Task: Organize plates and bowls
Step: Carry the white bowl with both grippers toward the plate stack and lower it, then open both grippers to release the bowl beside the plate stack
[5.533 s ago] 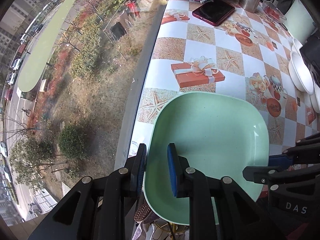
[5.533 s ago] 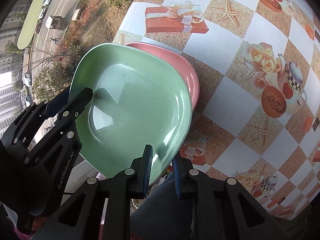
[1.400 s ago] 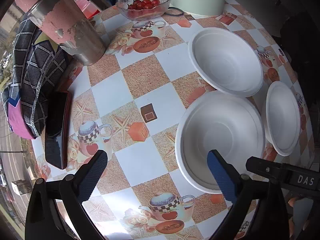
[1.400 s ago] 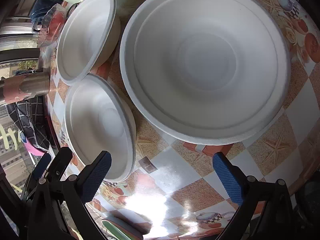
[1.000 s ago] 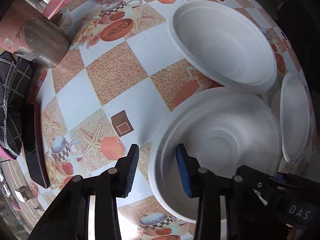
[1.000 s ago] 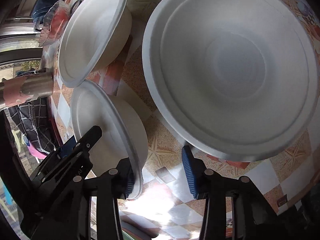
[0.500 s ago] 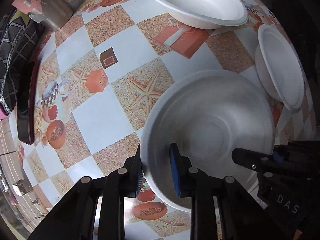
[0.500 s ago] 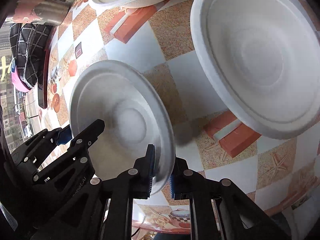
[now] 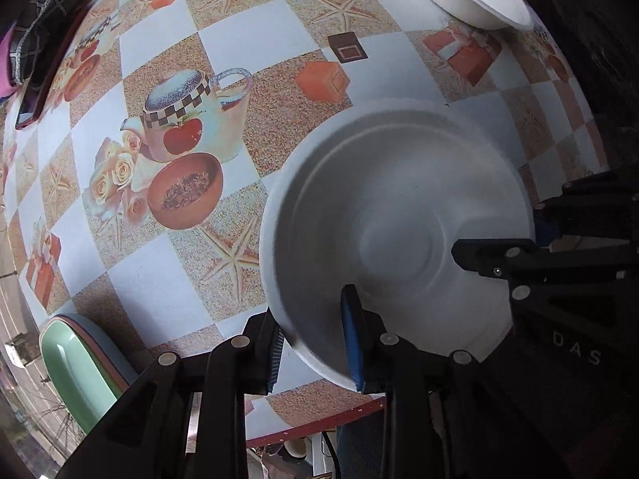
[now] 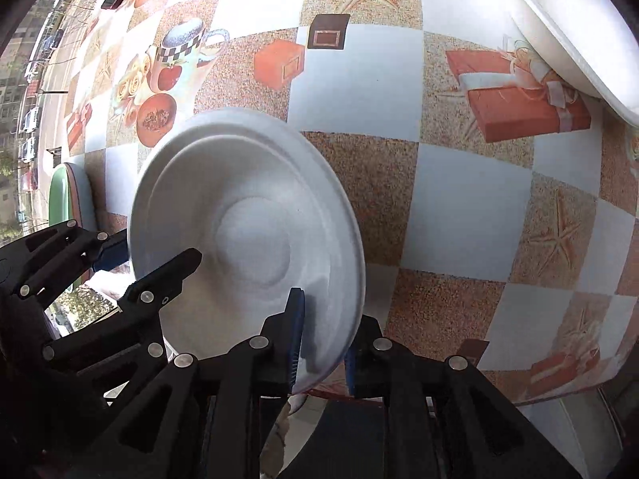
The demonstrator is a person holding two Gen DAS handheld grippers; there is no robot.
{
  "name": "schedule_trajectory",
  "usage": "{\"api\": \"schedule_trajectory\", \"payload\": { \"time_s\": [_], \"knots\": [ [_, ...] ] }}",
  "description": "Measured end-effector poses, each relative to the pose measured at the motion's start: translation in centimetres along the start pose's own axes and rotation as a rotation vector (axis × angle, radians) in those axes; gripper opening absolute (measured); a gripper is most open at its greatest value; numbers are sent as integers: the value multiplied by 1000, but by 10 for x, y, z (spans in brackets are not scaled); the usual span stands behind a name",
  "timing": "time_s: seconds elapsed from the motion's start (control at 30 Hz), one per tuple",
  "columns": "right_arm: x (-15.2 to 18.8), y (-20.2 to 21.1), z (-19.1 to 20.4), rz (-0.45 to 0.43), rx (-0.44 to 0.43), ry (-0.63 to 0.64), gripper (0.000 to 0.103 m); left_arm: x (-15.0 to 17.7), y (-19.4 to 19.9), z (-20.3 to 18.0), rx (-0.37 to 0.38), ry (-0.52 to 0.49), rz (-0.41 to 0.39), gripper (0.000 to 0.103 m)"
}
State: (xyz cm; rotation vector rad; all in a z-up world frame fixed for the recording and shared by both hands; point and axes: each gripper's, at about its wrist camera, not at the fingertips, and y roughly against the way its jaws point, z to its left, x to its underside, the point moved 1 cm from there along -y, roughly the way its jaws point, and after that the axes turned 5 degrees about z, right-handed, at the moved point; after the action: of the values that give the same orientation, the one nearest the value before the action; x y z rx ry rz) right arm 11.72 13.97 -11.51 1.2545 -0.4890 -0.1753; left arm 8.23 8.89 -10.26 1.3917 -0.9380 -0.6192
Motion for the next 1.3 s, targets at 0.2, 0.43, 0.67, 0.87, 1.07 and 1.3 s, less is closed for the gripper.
{"api": "schedule_trajectory", "payload": {
  "time_s": [0.2,0.43,0.67,0.87,1.07,1.3],
  "knots": [
    [12,-2,-6,-2,8,-12,19,20,-10,-24,19,-10,-5,30],
    [11,1,-5,-7,14,-7,19,8,1,-2,25,-11,-16,35],
    [10,22,-12,-51,10,-26,19,18,27,18,30,-9,-68,81],
    [18,42,-35,-96,-23,-103,80,22,37,41,18,26,-64,92],
    [23,65,-52,-165,-22,-163,91,13,56,58,50,104,-68,95],
    [31,96,-98,-261,-22,-330,91,-29,89,79,37,99,-150,96]
  ]
}}
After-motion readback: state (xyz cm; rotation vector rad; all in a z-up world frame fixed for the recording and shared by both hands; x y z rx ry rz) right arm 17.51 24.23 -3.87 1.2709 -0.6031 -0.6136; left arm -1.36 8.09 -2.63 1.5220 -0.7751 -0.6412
